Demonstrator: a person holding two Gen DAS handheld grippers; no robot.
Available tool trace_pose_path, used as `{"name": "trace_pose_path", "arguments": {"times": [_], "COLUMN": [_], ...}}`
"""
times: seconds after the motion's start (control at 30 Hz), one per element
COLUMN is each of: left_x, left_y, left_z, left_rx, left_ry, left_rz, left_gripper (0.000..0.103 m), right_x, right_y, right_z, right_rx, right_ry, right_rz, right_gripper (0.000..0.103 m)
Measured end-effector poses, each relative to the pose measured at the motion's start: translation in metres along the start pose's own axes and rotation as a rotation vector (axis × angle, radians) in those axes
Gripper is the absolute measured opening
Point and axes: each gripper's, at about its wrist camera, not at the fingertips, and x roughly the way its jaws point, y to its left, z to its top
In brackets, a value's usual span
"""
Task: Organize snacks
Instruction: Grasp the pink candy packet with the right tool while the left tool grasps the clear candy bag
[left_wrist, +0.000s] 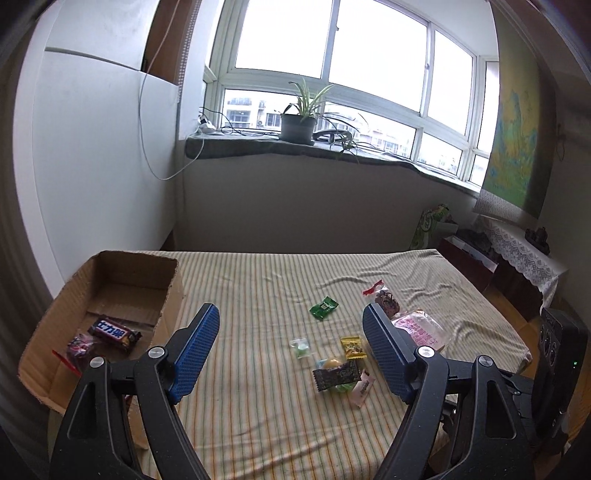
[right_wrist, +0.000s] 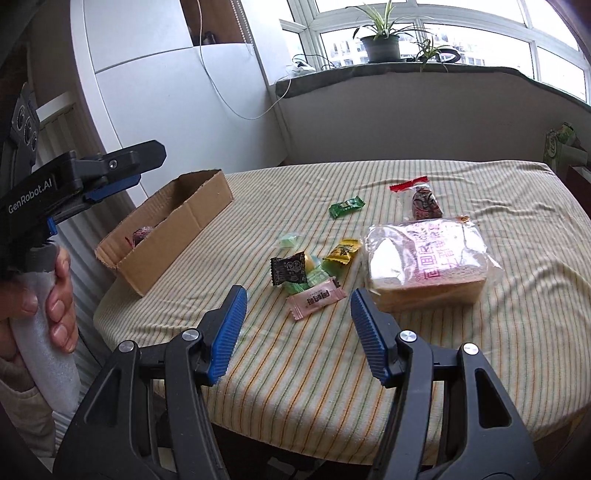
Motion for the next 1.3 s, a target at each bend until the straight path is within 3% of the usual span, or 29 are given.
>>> {"name": "trace_pose_path", "arguments": {"times": [0.17, 0.3, 0.5, 1.03, 1.07, 1.13, 1.2, 1.23, 1.3], "left_x": [0.016, 0.043, 0.081, 0.144, 0.147, 0.151, 0.155, 0.157, 0.158], "left_y": [0.003, 0.009, 0.015, 0.002, 0.0, -0.001, -0.005, -0.007, -0.009], "left_z": [-0.011, -0.032, -0.065, -0.048, -0.047, -0.046, -0.047, -0.048, -0.048], "left_rx": [-0.02, -0.062, -0.126, -0.105, -0.105, -0.098, -0.075, -0.062, -0.046], "left_ry": [0.047, 0.131, 0.262, 0.346, 0.35, 0.352, 0.358, 0.356, 0.356], "left_rz": [-0.011, -0.037, -0.052, -0.085, -0.082, -0.074, -0.066, -0.054, -0.046], "left_gripper": [0.08, 0.08, 0.08, 0.079, 0.078, 0.076, 0.064, 0.061, 0.043], "right_x": [0.023, 0.039, 0.044, 0.077, 0.077, 0.077, 0.075, 0.074, 0.071], "right_y": [0.007, 0.009, 0.011, 0.01, 0.01, 0.009, 0.006, 0.004, -0.001], "right_z": [-0.016, -0.03, -0.035, -0.011, -0.011, -0.012, -0.012, -0.012, -0.013], "right_rx": [-0.014, -0.034, -0.053, -0.149, -0.158, -0.183, -0.195, -0.191, -0.19], "right_ry": [0.078, 0.129, 0.127, 0.12, 0.119, 0.113, 0.107, 0.105, 0.102], "right_rz": [-0.001, -0.024, -0.037, -0.098, -0.099, -0.122, -0.13, -0.128, -0.132], "right_gripper": [0.061, 0.061, 0.061, 0.061, 0.06, 0.044, 0.038, 0.03, 0.022]}}
